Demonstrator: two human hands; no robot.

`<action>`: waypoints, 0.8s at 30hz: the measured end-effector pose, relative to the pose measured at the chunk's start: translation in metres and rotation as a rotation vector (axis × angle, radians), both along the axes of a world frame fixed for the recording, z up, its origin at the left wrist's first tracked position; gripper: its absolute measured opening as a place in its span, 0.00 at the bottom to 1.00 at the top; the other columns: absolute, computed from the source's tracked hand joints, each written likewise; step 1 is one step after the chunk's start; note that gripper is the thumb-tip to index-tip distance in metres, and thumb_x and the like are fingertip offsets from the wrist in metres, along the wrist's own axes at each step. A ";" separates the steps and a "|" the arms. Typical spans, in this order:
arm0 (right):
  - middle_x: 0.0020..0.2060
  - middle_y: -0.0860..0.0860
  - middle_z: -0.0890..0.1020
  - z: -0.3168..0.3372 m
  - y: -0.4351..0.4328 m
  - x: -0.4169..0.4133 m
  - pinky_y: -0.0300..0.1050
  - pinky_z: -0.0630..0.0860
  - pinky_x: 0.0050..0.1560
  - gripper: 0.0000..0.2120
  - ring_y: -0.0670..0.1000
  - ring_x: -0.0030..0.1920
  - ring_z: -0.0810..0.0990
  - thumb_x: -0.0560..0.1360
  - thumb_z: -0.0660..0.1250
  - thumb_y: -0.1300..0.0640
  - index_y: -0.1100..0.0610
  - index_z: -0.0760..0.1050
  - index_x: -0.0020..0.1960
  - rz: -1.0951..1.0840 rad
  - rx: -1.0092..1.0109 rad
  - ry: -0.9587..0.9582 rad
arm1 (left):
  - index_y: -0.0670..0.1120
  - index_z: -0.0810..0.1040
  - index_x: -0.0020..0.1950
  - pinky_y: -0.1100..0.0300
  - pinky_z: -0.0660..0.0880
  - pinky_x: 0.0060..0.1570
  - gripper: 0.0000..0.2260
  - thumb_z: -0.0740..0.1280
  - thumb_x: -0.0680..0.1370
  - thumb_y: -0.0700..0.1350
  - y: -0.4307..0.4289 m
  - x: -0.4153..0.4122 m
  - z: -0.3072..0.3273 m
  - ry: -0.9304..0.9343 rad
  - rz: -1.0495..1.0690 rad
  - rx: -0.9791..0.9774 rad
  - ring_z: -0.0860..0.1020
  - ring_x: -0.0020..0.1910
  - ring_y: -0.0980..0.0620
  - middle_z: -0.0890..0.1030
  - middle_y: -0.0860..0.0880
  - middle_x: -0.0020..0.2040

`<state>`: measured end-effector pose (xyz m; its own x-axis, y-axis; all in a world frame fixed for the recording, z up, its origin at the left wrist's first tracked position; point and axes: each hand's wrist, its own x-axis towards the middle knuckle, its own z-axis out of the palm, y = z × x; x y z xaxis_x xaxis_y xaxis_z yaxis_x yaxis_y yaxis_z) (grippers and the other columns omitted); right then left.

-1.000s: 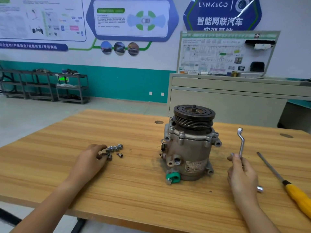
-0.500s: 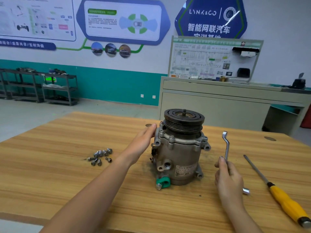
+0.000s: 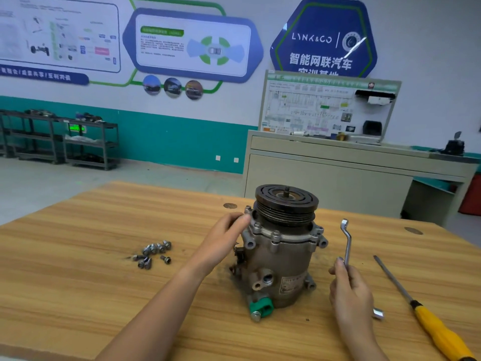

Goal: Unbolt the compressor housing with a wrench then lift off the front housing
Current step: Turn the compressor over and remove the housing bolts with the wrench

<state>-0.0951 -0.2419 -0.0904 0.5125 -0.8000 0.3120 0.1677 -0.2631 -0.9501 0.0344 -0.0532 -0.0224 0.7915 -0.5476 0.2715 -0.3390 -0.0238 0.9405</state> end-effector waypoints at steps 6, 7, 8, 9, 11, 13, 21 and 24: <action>0.23 0.46 0.69 0.007 0.014 -0.006 0.33 0.64 0.29 0.13 0.41 0.25 0.67 0.73 0.67 0.58 0.57 0.69 0.31 0.019 -0.256 -0.059 | 0.55 0.65 0.67 0.76 0.64 0.46 0.41 0.69 0.58 0.68 0.013 -0.030 -0.019 -0.195 0.117 0.060 0.69 0.59 0.65 0.70 0.60 0.60; 0.23 0.46 0.68 0.008 0.015 -0.006 0.32 0.63 0.27 0.13 0.41 0.25 0.67 0.73 0.67 0.58 0.57 0.69 0.32 0.023 -0.264 -0.060 | 0.56 0.64 0.66 0.76 0.64 0.45 0.40 0.68 0.58 0.69 0.013 -0.034 -0.020 -0.204 0.121 0.058 0.69 0.59 0.66 0.69 0.62 0.59; 0.23 0.46 0.68 0.008 0.016 -0.007 0.32 0.63 0.27 0.12 0.41 0.24 0.67 0.73 0.67 0.57 0.57 0.70 0.33 0.027 -0.258 -0.058 | 0.58 0.64 0.64 0.77 0.64 0.44 0.38 0.67 0.58 0.70 0.014 -0.038 -0.020 -0.193 0.122 0.044 0.68 0.58 0.68 0.69 0.63 0.59; 0.23 0.46 0.68 0.008 0.016 -0.007 0.33 0.64 0.27 0.10 0.40 0.24 0.68 0.73 0.68 0.57 0.56 0.71 0.34 0.027 -0.242 -0.054 | 0.59 0.64 0.62 0.77 0.65 0.43 0.36 0.65 0.59 0.72 0.014 -0.041 -0.019 -0.161 0.127 0.014 0.68 0.56 0.70 0.69 0.64 0.58; 0.24 0.47 0.70 0.010 0.018 -0.009 0.35 0.66 0.28 0.07 0.41 0.24 0.68 0.72 0.68 0.55 0.54 0.72 0.37 0.011 -0.214 -0.056 | 0.59 0.67 0.60 0.77 0.67 0.42 0.28 0.63 0.64 0.70 0.012 -0.040 -0.017 -0.080 0.154 -0.080 0.69 0.53 0.73 0.73 0.62 0.58; 0.28 0.51 0.73 0.015 0.023 -0.011 0.37 0.69 0.28 0.05 0.44 0.26 0.69 0.70 0.69 0.52 0.50 0.73 0.41 0.003 -0.194 -0.065 | 0.56 0.69 0.63 0.77 0.67 0.44 0.20 0.63 0.73 0.60 0.006 -0.033 -0.014 -0.073 0.193 -0.122 0.70 0.53 0.71 0.73 0.60 0.58; 0.26 0.53 0.67 0.033 0.044 -0.022 0.31 0.71 0.36 0.28 0.47 0.28 0.68 0.66 0.69 0.45 0.45 0.67 0.65 -0.041 -0.169 -0.006 | 0.55 0.79 0.49 0.78 0.70 0.37 0.06 0.62 0.79 0.49 -0.018 -0.009 0.015 -0.084 0.136 -0.163 0.76 0.45 0.67 0.80 0.61 0.45; 0.21 0.43 0.68 0.043 0.058 -0.024 0.29 0.69 0.26 0.23 0.40 0.24 0.68 0.56 0.66 0.36 0.38 0.69 0.50 0.036 -0.189 -0.028 | 0.57 0.79 0.43 0.74 0.71 0.38 0.09 0.61 0.79 0.48 -0.020 -0.003 0.014 -0.072 0.143 -0.155 0.77 0.44 0.65 0.81 0.60 0.42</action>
<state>-0.1194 -0.1843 -0.0475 0.5292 -0.7068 0.4694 0.2057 -0.4298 -0.8792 0.0316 -0.0734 -0.0080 0.8339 -0.3783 0.4019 -0.4086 0.0665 0.9103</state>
